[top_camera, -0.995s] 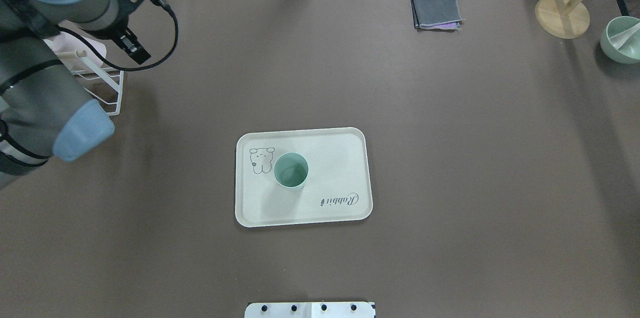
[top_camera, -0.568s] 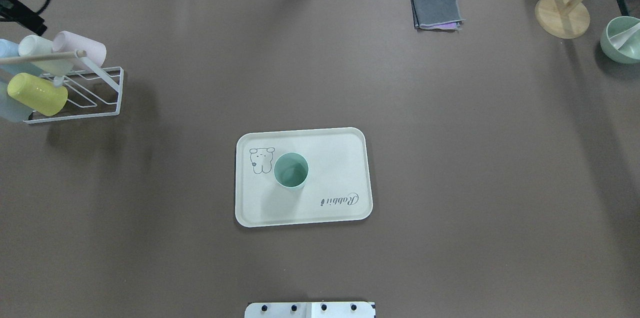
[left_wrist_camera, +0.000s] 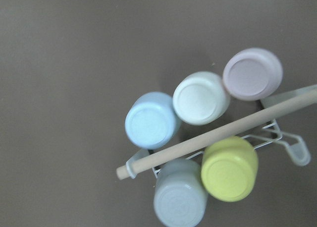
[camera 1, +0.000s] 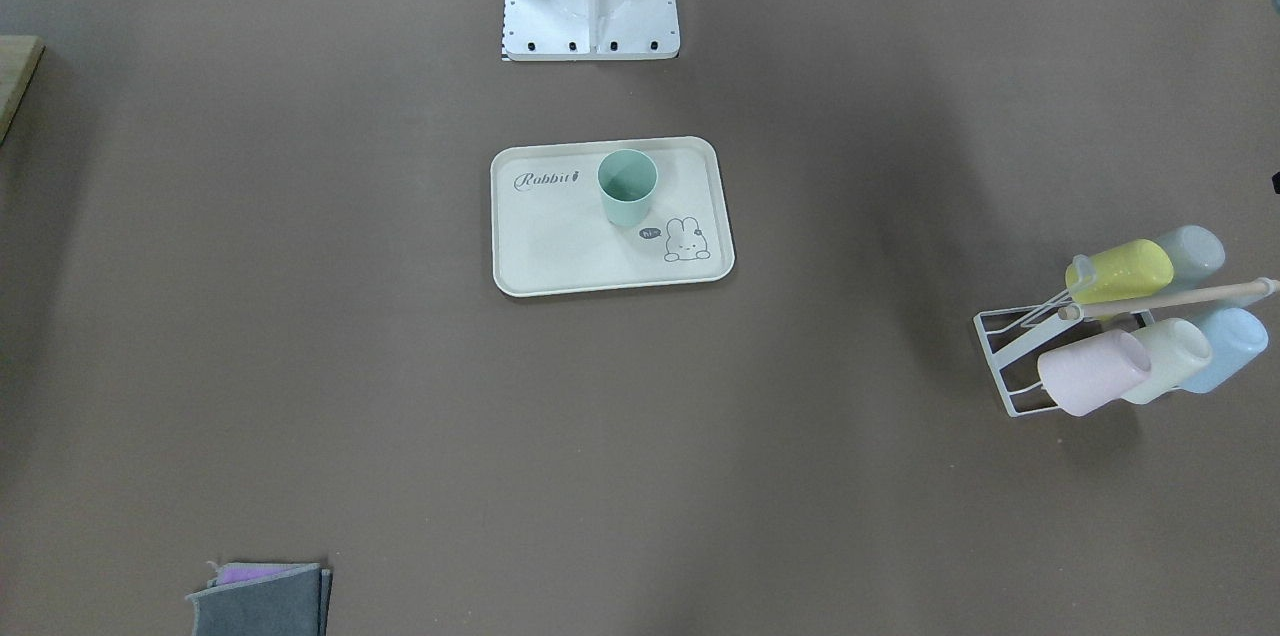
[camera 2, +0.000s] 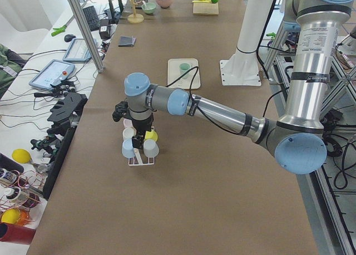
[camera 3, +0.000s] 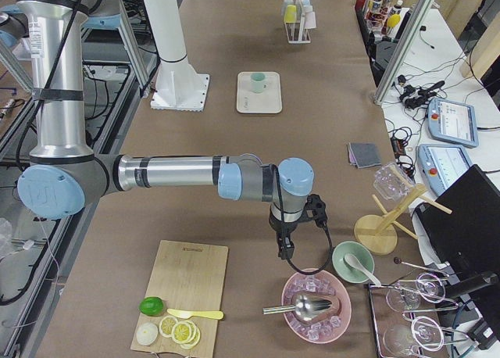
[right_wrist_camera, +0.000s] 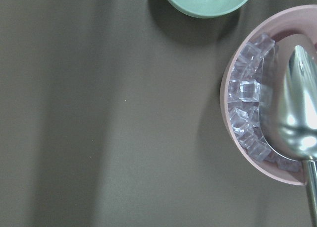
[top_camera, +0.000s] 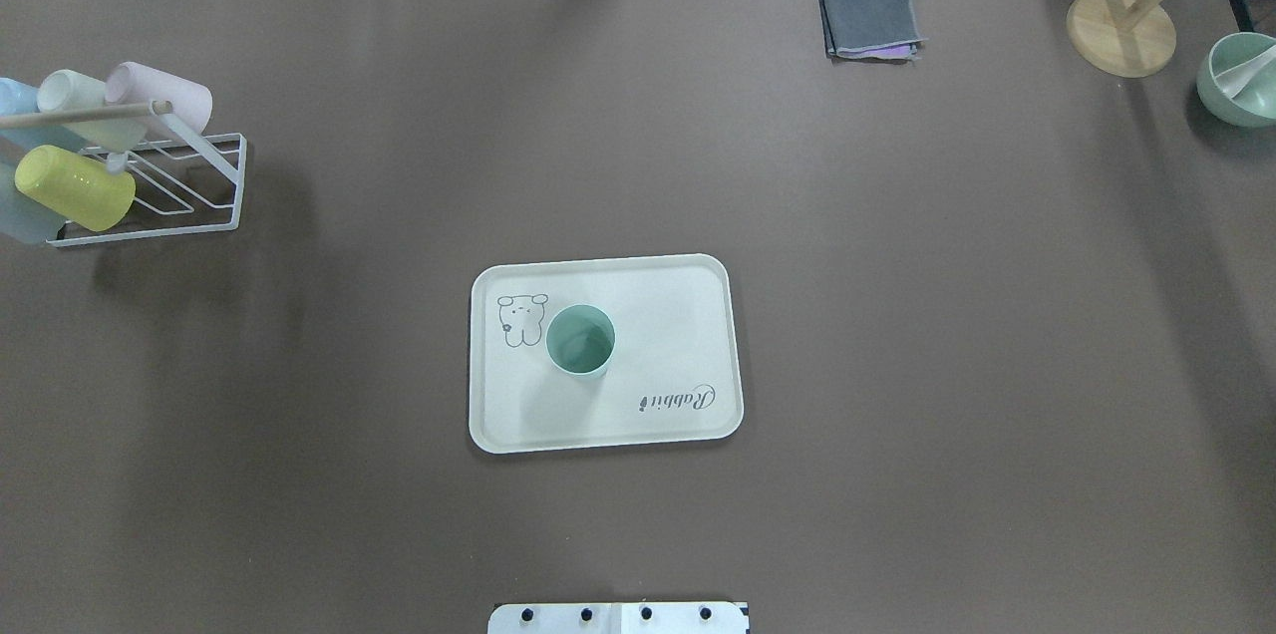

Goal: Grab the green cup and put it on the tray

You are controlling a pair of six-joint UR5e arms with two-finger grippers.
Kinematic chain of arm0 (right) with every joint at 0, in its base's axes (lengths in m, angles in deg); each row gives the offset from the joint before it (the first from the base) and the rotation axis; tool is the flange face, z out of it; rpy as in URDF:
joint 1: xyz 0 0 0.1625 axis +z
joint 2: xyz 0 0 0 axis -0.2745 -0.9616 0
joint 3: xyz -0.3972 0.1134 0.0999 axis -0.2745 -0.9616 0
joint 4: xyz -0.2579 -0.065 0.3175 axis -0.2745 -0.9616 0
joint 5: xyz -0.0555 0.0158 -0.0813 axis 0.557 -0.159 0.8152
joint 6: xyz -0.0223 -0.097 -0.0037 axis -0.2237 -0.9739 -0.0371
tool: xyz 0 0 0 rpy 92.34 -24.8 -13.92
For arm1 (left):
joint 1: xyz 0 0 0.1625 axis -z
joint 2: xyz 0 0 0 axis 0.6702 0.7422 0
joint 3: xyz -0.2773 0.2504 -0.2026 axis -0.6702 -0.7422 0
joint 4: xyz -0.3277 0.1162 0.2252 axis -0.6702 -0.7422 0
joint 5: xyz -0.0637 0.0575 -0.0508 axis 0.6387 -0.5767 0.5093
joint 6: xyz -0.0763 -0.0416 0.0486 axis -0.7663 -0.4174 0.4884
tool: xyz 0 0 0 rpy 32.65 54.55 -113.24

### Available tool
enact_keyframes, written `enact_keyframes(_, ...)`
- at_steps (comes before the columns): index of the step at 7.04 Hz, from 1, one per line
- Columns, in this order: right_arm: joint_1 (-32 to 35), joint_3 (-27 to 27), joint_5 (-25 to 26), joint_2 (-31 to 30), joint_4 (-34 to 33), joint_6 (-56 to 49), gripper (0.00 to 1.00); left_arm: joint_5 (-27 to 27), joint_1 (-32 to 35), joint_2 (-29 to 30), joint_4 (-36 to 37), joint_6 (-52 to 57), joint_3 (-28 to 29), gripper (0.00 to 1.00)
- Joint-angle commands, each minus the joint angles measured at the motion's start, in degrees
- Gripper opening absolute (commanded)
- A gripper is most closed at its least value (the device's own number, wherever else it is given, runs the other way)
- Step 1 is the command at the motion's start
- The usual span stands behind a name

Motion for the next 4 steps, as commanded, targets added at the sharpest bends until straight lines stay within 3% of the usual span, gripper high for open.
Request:
enact_keyframes(1, -0.01, 0.00, 0.00, -0.01, 0.00, -0.02, 1.00, 0.29, 7.69, -5.34, -0.34, 2.51, 2.73, 0.99)
enact_keyframes(2, -0.01, 0.09, 0.00, 0.07, 0.00, -0.02, 1.00, 2.90, 9.12, -8.67, -0.69, 2.78, 2.21, 0.99)
enact_keyframes(4, -0.01, 0.09, -0.09, 0.07, 0.00, -0.11, 1.00, 6.09, 9.23, -8.09, -1.04, 2.44, 2.73, 0.99)
